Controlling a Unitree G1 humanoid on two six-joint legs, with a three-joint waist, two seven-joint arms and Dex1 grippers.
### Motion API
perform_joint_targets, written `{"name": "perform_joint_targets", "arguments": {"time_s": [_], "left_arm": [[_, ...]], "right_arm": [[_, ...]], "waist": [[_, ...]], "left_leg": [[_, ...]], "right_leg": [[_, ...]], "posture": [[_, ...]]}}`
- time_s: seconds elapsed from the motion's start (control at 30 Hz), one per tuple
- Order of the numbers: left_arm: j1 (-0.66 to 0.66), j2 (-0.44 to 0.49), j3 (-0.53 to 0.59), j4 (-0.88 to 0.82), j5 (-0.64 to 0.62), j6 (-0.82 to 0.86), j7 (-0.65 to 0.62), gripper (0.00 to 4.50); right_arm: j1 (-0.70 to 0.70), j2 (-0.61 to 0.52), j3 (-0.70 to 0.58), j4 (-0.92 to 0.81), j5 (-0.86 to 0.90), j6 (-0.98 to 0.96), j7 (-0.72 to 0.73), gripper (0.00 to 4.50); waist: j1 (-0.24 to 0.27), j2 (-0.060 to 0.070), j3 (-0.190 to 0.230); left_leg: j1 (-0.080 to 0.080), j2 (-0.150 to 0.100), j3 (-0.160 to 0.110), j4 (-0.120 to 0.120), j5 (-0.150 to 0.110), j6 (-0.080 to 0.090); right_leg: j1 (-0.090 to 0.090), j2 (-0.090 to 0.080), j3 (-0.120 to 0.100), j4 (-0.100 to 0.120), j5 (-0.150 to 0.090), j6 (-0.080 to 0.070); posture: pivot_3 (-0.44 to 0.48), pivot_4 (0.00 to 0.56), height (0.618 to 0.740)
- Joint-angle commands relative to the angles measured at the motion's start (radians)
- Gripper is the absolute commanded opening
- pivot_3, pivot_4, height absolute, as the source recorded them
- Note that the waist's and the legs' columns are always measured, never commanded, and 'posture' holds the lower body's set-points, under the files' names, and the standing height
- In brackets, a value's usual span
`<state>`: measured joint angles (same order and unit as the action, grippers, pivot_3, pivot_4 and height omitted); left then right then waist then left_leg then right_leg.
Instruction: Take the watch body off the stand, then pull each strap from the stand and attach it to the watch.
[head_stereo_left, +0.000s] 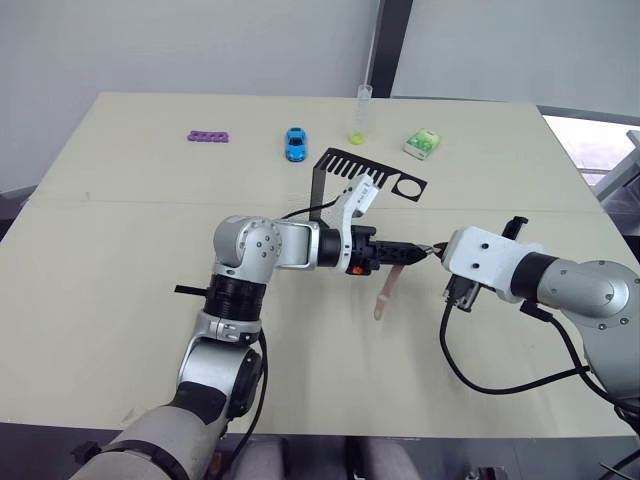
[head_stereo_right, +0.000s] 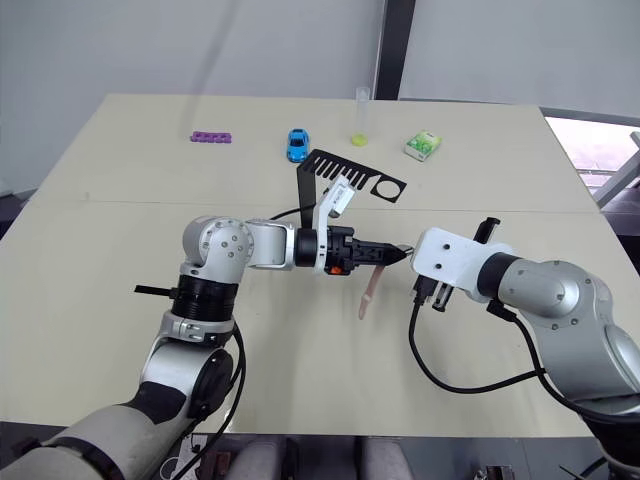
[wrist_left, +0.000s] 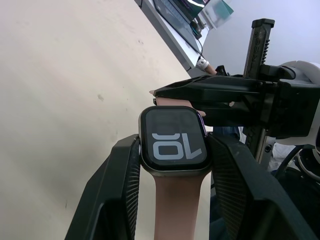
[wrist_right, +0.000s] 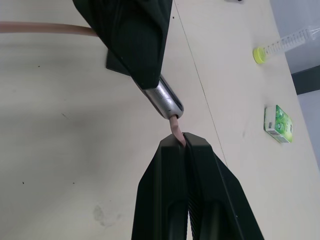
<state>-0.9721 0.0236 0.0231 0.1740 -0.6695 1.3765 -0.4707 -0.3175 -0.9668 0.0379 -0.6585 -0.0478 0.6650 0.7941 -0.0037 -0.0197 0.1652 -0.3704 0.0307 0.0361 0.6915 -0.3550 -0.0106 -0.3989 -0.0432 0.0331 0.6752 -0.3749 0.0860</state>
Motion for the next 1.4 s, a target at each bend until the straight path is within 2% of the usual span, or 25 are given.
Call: {"name": "perform_joint_targets", "arguments": {"time_s": [0.03, 0.87, 1.4], "left_arm": [[-0.014, -0.040, -0.009, -0.047, -0.035, 0.003, -0.017, 1.59], [-0.021, -0.060, 0.000, -0.046, -0.031, 0.002, 0.000, 1.59], [-0.014, 0.009, -0.016, 0.001, 0.002, -0.041, -0.036, 1.59]], "right_arm": [[-0.019, 0.011, 0.001, -0.016, 0.010, -0.005, 0.000, 0.00], [-0.016, 0.010, 0.004, -0.026, 0.014, 0.020, -0.003, 0.00], [-0.007, -0.020, -0.049, -0.102, 0.045, 0.044, 0.010, 0.00]], "waist": [[0.000, 0.000, 0.000], [0.000, 0.000, 0.000], [0.000, 0.000, 0.000]], "left_leg": [[0.000, 0.000, 0.000, 0.000, 0.000, 0.000], [0.000, 0.000, 0.000, 0.000, 0.000, 0.000], [0.000, 0.000, 0.000, 0.000, 0.000, 0.000]], "right_leg": [[0.000, 0.000, 0.000, 0.000, 0.000, 0.000], [0.000, 0.000, 0.000, 0.000, 0.000, 0.000], [0.000, 0.000, 0.000, 0.000, 0.000, 0.000]], "posture": [[0.000, 0.150, 0.740], [0.000, 0.150, 0.740], [0.000, 0.150, 0.740]]}}
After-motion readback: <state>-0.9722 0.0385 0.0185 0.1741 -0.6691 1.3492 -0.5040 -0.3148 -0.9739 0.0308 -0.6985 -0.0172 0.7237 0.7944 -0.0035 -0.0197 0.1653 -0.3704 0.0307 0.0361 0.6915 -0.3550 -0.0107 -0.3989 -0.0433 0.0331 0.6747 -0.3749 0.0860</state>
